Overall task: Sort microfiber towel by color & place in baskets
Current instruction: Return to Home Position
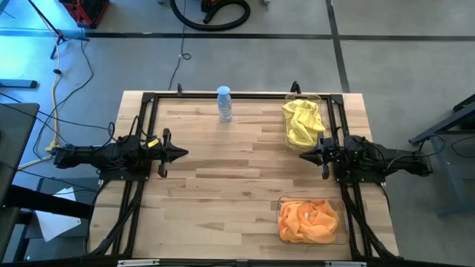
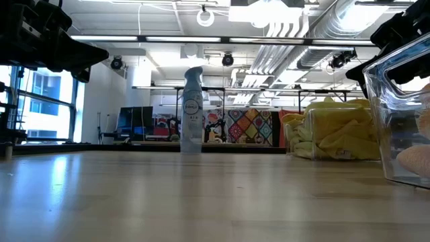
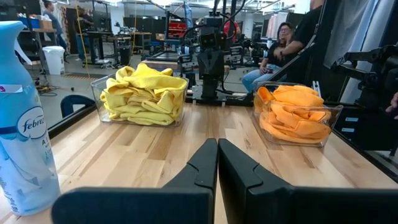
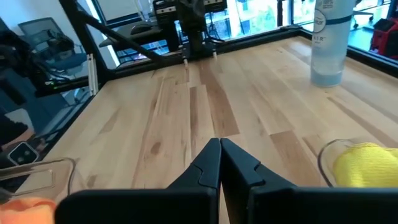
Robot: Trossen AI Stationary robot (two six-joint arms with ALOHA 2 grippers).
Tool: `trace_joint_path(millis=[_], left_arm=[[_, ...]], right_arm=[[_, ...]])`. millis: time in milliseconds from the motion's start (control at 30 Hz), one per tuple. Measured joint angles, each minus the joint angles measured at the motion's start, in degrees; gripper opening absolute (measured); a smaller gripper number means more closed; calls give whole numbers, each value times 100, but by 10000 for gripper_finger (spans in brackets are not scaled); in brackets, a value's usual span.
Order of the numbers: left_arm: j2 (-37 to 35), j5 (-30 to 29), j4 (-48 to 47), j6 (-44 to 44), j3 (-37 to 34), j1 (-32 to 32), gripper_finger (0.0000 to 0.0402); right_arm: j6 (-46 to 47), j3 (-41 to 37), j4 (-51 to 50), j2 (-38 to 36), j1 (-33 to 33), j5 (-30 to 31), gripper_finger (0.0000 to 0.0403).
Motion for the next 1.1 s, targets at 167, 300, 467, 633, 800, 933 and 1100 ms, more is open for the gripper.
trace_joint_path(millis=[167, 300, 467, 633, 800, 933, 1100], left_arm=[[0, 0, 0, 0, 0, -1, 1], [2, 0, 2, 0, 0, -1, 1], [0, 0, 2, 0, 0, 0, 1], [2, 0, 0, 0, 0, -1, 1], [0, 0, 0, 0, 0, 0, 1], [0, -2, 0, 0, 0, 0, 1], [2, 0, 0, 0, 0, 1, 1]], right_arm=[[-57, 0, -2, 0, 0, 16, 0], [40, 0, -2, 0, 0, 18, 0], [15, 0, -2, 0, 0, 20, 0], [4, 0, -2, 0, 0, 21, 0], [2, 0, 0, 0, 0, 38, 0], [2, 0, 0, 0, 0, 38, 0], [2, 0, 2, 0, 0, 36, 0]])
